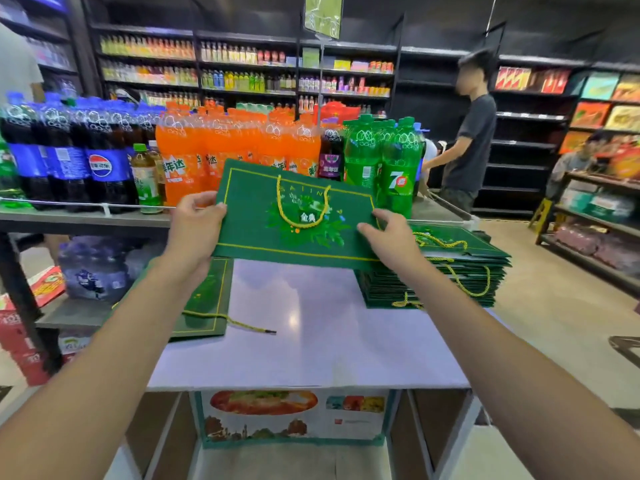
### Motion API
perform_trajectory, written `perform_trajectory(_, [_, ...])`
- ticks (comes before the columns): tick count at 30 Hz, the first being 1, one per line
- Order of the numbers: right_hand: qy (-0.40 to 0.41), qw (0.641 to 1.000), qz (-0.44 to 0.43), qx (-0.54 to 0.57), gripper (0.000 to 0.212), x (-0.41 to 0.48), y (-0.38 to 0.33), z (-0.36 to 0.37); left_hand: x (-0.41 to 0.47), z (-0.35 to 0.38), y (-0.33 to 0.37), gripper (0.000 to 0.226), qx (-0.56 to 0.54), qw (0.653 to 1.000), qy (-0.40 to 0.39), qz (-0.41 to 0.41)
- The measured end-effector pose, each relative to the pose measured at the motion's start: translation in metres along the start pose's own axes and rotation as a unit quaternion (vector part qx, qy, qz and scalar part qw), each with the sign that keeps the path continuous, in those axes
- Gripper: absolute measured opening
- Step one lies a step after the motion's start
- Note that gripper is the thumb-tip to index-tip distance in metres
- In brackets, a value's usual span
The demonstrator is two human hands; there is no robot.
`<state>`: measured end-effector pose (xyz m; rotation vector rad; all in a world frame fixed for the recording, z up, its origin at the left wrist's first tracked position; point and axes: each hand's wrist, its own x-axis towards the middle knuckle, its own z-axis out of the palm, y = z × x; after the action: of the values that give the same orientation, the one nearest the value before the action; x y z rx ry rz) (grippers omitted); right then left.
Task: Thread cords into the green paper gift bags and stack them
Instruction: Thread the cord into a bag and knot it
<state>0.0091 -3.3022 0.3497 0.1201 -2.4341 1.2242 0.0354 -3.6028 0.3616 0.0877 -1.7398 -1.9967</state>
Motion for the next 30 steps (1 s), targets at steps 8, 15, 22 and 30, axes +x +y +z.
perform_trajectory(8, [0.046,0.995,0.056,-0.067,0.057,0.077,0.032,-0.125,0.023,0.138,0.000,0.035,0.042,0.995,-0.093,0.008])
perform_trajectory(15, [0.047,0.983,0.132,-0.116,0.055,0.105,0.108,-0.186,0.027,0.246,-0.058,0.051,0.121,0.979,-0.167,-0.009])
perform_trajectory(22, [0.007,0.971,0.142,-0.190,0.075,0.110,0.172,-0.179,0.042,0.284,-0.121,0.053,0.203,0.962,-0.181,-0.033])
perform_trajectory(30, [-0.032,0.958,0.157,-0.236,0.062,0.114,0.205,-0.162,0.044,0.287,-0.148,0.053,0.245,0.950,-0.190,-0.026])
